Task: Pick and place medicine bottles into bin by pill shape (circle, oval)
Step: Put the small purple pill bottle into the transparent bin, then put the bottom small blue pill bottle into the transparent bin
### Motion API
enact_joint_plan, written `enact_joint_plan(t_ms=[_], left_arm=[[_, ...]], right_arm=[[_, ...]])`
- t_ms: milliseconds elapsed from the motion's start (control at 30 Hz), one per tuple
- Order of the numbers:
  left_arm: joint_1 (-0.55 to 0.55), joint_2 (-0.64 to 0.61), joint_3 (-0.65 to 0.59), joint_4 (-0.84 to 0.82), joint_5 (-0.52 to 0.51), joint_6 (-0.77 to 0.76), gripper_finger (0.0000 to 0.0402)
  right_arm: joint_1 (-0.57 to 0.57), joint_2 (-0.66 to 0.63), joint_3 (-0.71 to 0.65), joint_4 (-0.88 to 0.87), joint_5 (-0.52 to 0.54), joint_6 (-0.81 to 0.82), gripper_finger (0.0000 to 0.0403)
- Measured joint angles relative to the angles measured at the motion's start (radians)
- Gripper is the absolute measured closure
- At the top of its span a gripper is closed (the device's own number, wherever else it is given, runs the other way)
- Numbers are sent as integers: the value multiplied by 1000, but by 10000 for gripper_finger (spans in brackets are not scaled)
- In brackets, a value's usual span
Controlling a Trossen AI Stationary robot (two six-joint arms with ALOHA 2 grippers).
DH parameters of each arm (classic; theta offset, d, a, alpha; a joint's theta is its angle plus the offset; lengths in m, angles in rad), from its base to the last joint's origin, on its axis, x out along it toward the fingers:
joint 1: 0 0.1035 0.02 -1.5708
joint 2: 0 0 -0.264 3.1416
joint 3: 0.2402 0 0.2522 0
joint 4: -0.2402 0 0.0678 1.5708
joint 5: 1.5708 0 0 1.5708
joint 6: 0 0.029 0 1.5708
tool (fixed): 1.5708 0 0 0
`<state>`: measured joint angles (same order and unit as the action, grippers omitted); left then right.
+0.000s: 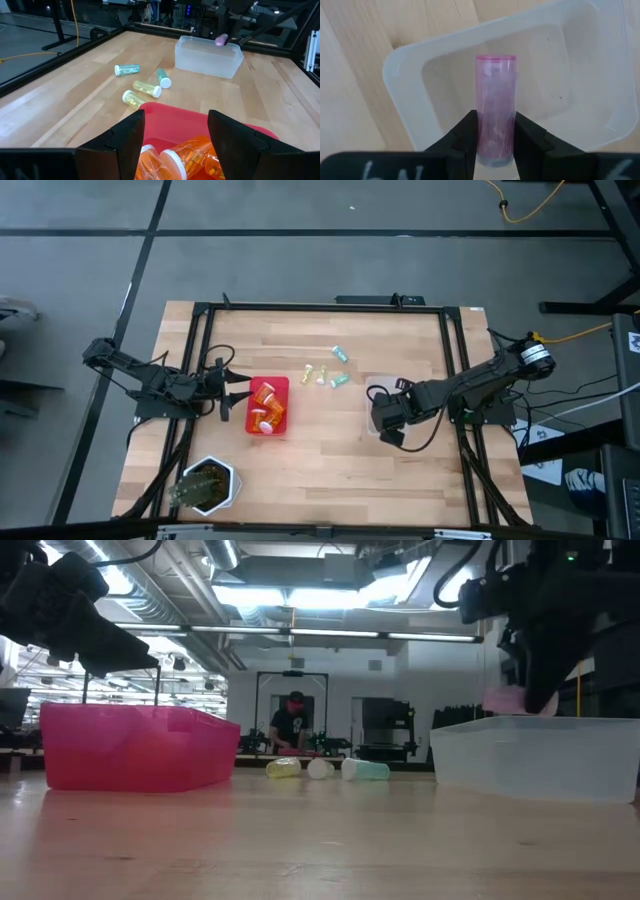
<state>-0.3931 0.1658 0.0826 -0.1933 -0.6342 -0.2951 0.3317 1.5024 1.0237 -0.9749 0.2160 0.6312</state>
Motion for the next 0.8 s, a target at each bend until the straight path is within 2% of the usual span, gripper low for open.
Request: enact_joint_plan(t_ms=[467,800], left_arm=[[0,0,0,0,0,-9,190],[0,0,0,0,0,-14,190]], right_arm=[[0,0,0,53,0,26,302],[0,0,0,51,0,49,248]])
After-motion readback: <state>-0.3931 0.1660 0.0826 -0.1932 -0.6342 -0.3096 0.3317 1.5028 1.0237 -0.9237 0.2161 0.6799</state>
